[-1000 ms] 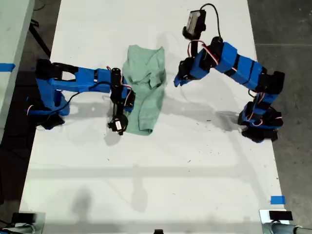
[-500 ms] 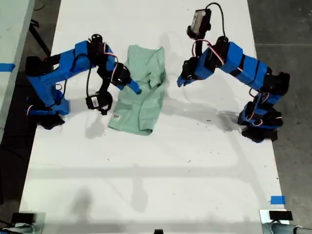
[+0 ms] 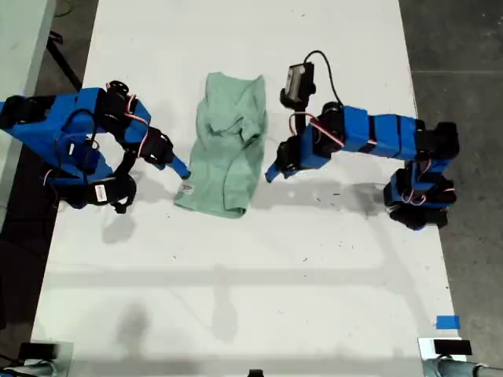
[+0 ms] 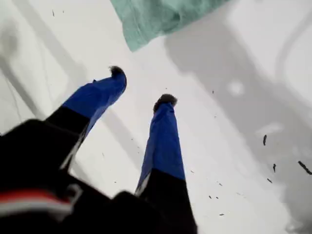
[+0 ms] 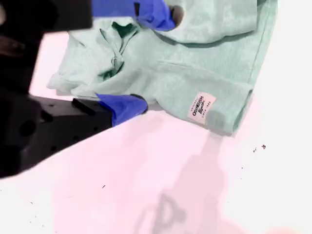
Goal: Fold t-shirt
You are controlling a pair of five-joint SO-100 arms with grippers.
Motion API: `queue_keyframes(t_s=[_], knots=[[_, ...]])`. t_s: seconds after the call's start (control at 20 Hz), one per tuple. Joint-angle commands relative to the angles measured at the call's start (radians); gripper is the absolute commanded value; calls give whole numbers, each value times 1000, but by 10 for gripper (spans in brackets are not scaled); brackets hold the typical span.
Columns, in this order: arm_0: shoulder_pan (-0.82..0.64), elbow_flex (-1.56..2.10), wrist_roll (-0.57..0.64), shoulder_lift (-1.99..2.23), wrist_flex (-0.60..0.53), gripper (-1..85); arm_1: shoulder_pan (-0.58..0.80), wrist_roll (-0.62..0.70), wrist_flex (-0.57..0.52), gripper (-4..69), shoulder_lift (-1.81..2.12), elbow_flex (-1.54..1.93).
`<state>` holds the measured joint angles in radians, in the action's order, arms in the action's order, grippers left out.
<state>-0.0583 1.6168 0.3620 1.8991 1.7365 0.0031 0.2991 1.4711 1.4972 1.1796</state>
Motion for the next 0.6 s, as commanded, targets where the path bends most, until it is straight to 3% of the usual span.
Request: queue_keyframes(t_s=[0.0,0.55], knots=[[29,32,-14,54,-52,281,-44,-60,-91,235,-44,-54],[28,249,-14,21,-230,288,-75,-115,-255,237,-318,-163]])
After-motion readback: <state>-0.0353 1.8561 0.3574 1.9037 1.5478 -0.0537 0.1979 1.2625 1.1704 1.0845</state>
